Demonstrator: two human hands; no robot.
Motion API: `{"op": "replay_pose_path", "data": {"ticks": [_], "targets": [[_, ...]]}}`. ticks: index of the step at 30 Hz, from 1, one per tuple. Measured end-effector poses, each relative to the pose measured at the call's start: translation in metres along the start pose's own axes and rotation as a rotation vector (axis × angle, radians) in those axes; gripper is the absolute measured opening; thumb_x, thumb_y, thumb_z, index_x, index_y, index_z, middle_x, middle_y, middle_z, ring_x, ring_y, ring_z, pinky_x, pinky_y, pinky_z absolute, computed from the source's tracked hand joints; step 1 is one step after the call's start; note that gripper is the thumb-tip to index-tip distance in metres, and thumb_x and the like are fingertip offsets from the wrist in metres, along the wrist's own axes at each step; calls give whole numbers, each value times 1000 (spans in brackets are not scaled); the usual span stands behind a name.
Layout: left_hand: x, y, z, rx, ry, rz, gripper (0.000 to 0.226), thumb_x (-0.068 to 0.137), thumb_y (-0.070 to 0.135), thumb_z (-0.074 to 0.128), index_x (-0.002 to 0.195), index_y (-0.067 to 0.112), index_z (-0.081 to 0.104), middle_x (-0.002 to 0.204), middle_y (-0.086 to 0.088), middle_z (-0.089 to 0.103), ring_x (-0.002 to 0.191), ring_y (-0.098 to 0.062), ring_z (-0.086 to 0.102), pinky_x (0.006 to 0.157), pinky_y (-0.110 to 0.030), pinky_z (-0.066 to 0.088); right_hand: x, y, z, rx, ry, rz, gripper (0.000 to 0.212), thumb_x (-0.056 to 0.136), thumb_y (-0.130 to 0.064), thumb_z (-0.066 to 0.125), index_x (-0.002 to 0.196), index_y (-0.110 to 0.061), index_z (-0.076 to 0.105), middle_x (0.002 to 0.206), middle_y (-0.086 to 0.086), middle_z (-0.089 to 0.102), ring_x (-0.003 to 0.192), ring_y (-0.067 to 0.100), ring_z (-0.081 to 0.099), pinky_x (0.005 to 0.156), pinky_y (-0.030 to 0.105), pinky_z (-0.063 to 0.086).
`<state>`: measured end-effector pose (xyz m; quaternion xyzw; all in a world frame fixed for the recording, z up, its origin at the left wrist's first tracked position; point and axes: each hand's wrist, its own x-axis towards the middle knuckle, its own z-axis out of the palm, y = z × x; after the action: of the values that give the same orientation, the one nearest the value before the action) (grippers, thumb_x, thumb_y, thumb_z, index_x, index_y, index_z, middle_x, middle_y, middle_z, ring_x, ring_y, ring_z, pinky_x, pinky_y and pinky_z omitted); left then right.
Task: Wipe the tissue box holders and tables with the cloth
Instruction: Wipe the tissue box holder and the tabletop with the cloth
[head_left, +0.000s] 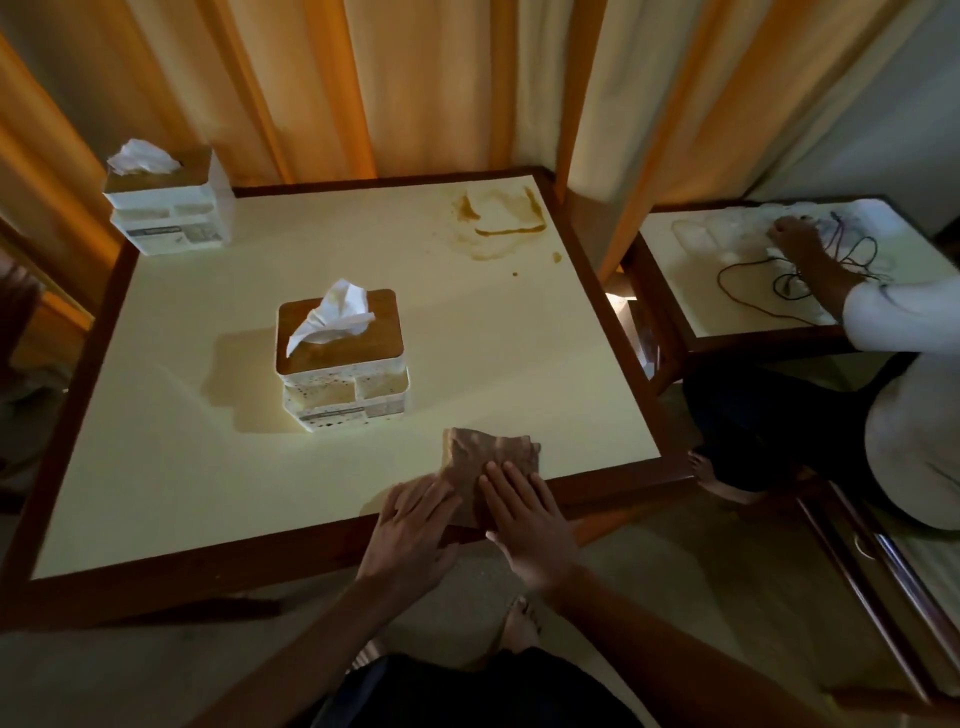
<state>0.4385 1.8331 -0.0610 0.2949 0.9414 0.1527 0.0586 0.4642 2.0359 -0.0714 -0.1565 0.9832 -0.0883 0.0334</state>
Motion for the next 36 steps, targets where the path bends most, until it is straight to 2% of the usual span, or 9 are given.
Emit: {"op": "replay_pose_path", "data": {"ticks": [4,9,11,15,18,23,28,33,36], "targets": [[-2,11,3,-77,167,-79,34,76,29,62,108,22,69,123,3,62,124,-20,50,110,-35,26,-12,10,6,-11,-7,-38,112,47,-18,95,146,-10,42,150,7,49,139,26,45,117,46,31],[-2,21,9,-298,256,-262,26,79,33,63,102,25,74,119,10,67,126,-17,52,106,-48,41,-9,20,-2,297,29,-55,60,90,-9,63,147,-16,46,158,1,39,149,12,16,122,45,18],[1,25,3,-362,307,-308,22,82,33,63,99,25,74,118,14,66,126,-15,51,107,-46,41,-5,22,-14,462,48,-19,47,97,-15,52,144,-17,51,151,1,49,145,14,31,120,38,23],[25,57,-27,-630,418,-386,18,87,5,69,96,20,72,114,24,63,114,13,52,91,-3,37,4,31,-51,704,164,90,31,96,-7,55,125,-10,66,111,7,71,95,16,65,86,32,54],[50,71,-51,-807,446,-381,25,90,1,65,91,25,70,87,19,72,89,1,66,75,-11,49,16,30,-69,956,220,269,24,101,-8,54,122,-12,65,108,1,69,95,10,65,85,30,55],[93,84,-73,-771,553,-448,17,92,6,62,89,21,70,79,12,69,76,2,64,60,-13,48,18,27,-111,1188,222,513,48,103,-21,54,149,-17,40,135,-9,46,126,7,45,86,-1,39],[118,92,-86,-763,552,-574,15,94,15,60,89,26,68,79,18,66,74,8,60,59,-12,44,8,26,-127,1297,162,684,61,103,-49,42,157,-25,26,163,1,28,146,19,31,112,35,31],[115,109,-96,-673,393,-380,15,91,8,61,91,19,72,76,19,64,67,9,60,58,-10,42,15,46,-114,2231,-182,989,97,95,-74,29,158,-4,9,163,24,13,152,36,15,124,48,11],[107,117,-86,-516,163,-180,15,87,16,61,93,22,74,91,11,70,80,-1,58,78,-30,50,13,48,-106,2543,-139,905,100,93,-76,29,149,6,35,154,29,35,147,41,28,123,52,17]]}}
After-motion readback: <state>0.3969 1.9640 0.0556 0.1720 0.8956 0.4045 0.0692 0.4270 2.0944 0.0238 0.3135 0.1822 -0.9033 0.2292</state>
